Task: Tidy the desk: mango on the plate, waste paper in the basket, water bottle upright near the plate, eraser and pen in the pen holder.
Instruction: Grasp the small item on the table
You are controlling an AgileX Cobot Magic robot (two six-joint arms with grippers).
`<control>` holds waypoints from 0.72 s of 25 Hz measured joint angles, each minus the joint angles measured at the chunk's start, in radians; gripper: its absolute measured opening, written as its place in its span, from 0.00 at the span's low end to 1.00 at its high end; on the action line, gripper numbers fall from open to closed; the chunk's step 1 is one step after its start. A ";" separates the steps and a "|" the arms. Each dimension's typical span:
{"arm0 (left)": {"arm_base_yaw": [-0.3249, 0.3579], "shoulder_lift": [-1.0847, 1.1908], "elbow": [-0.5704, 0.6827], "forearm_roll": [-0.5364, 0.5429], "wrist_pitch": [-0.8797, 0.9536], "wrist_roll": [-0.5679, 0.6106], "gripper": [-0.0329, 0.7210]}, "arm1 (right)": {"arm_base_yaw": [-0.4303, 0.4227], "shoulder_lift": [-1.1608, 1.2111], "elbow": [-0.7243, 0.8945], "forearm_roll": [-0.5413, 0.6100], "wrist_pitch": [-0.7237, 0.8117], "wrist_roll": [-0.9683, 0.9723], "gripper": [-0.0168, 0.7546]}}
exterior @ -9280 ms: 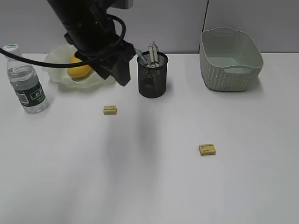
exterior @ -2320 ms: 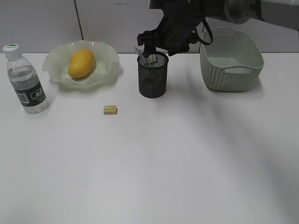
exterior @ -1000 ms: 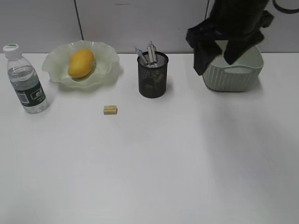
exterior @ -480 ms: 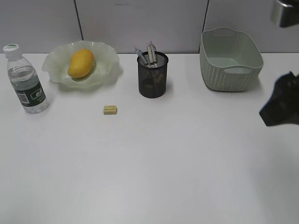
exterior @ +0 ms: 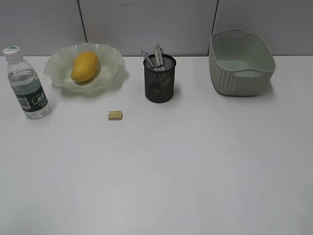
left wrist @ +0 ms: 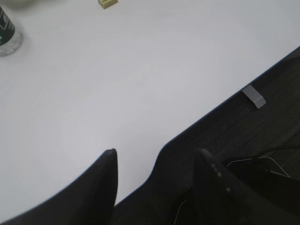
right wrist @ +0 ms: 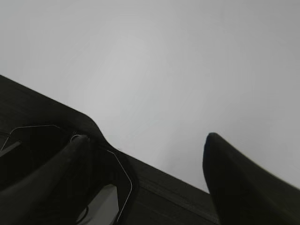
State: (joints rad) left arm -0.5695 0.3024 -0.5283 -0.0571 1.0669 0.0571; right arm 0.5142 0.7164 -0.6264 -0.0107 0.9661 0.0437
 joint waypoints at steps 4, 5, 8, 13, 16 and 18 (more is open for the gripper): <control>0.000 0.000 0.000 0.000 0.000 0.000 0.57 | 0.000 -0.135 0.072 0.011 0.000 0.000 0.78; 0.000 0.000 0.000 0.000 0.000 0.000 0.57 | 0.000 -0.168 0.082 0.011 0.000 0.000 0.78; 0.000 0.000 0.000 0.000 0.000 0.000 0.57 | 0.000 -0.247 0.088 0.021 -0.011 0.000 0.78; 0.000 0.000 0.000 0.000 0.000 0.000 0.57 | 0.000 -0.300 0.090 0.023 -0.026 0.000 0.78; 0.000 0.000 0.000 0.000 -0.001 0.000 0.57 | 0.000 -0.300 0.091 0.024 -0.030 0.001 0.78; 0.000 0.000 -0.005 0.005 -0.009 0.000 0.57 | 0.000 -0.300 0.091 0.024 -0.030 0.001 0.78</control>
State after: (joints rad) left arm -0.5695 0.3024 -0.5331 -0.0525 1.0580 0.0571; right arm 0.5142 0.4168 -0.5355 0.0132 0.9365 0.0452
